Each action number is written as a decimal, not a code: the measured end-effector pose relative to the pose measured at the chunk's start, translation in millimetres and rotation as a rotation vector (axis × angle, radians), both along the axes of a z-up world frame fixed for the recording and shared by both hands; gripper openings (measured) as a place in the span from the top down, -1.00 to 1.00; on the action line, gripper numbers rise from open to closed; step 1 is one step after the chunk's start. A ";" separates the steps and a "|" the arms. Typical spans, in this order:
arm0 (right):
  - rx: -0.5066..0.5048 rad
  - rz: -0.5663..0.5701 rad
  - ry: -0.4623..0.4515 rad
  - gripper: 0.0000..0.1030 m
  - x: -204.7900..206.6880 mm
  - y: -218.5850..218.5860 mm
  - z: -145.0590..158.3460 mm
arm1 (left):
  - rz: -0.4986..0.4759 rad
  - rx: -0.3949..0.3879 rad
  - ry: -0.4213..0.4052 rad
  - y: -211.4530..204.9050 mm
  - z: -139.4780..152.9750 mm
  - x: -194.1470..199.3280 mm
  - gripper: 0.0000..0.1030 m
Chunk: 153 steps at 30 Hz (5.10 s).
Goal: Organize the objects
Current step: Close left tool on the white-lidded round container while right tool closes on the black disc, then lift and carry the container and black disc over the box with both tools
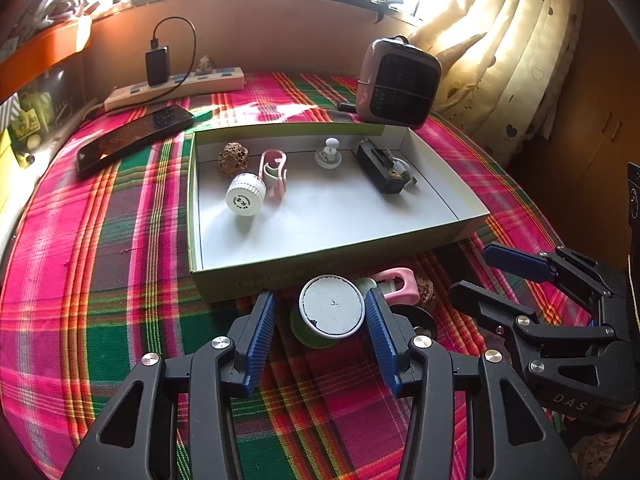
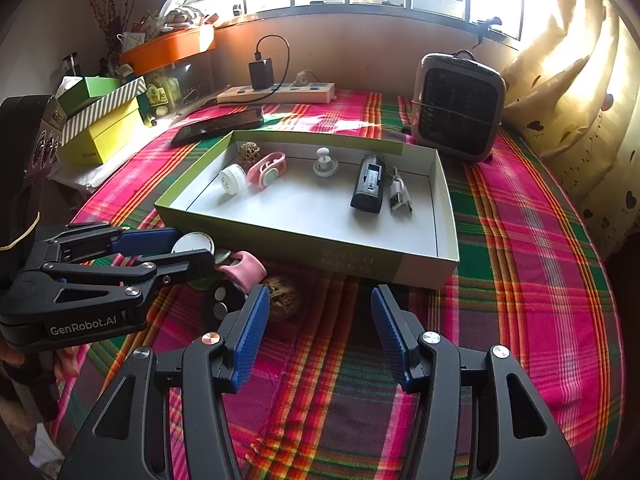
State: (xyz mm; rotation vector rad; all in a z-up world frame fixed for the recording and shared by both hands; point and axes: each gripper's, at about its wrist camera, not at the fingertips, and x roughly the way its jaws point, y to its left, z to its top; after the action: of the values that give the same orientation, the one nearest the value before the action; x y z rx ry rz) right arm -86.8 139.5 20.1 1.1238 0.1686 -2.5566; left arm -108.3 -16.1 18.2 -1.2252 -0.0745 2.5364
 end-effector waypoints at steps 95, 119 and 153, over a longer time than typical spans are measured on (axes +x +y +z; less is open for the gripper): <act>-0.138 0.116 -0.090 0.46 4.9 -40.3 -20.8 | 0.118 -0.011 0.016 -49.5 -2.9 6.2 0.39; -0.209 0.118 -0.045 0.46 9.5 -23.6 4.1 | 0.088 -0.018 0.068 -36.2 22.0 19.4 0.39; -0.204 0.092 -0.008 0.45 -57.8 -9.0 27.6 | 0.069 -0.012 0.067 -11.9 31.2 -12.3 0.39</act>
State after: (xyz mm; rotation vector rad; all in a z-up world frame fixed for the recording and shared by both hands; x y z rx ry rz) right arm -144.7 130.5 47.8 1.0249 -0.0411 -2.4247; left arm -120.7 -28.1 49.4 -1.1603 -0.0879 2.6389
